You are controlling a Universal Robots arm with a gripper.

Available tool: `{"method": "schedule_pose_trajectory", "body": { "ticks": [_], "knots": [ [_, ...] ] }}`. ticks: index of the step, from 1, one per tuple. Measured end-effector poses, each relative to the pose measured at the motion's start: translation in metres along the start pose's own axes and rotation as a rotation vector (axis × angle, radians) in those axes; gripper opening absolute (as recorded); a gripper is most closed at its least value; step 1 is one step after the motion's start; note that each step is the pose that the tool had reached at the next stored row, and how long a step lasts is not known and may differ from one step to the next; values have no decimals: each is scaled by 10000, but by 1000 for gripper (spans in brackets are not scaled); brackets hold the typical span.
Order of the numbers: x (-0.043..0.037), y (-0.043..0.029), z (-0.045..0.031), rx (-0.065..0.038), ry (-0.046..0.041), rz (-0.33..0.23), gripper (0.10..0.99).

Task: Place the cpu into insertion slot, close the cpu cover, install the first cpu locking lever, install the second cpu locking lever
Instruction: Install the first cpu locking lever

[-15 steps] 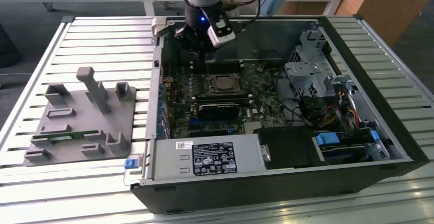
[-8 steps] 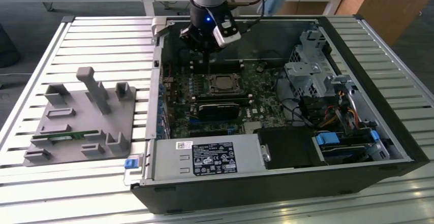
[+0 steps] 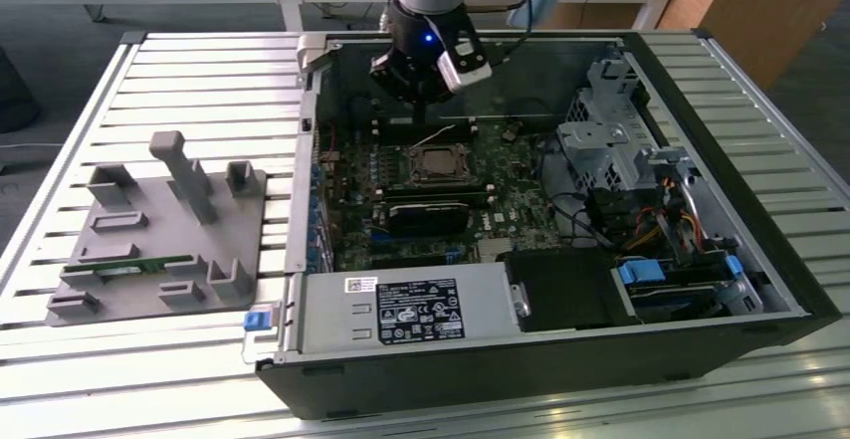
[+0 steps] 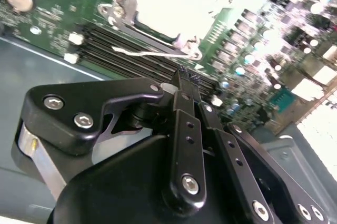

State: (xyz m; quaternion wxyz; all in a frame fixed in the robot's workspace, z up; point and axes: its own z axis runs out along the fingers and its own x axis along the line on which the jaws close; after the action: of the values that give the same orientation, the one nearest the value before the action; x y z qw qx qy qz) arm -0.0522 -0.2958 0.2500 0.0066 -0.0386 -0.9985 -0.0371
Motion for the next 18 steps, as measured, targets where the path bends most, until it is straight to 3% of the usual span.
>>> {"method": "schedule_pose_trajectory", "body": {
  "ticks": [3, 6, 9, 13, 18],
  "knots": [
    [-60, 4, 3, 1, 1, 0, 106],
    [-64, 3, 5, -7, 0, 1, 106],
    [-65, -3, 7, -330, 22, -4, 106],
    [-66, -15, 16, -359, -67, -210, 106],
    [-76, -19, 61, -360, -114, -319, 106]
  ]
}}
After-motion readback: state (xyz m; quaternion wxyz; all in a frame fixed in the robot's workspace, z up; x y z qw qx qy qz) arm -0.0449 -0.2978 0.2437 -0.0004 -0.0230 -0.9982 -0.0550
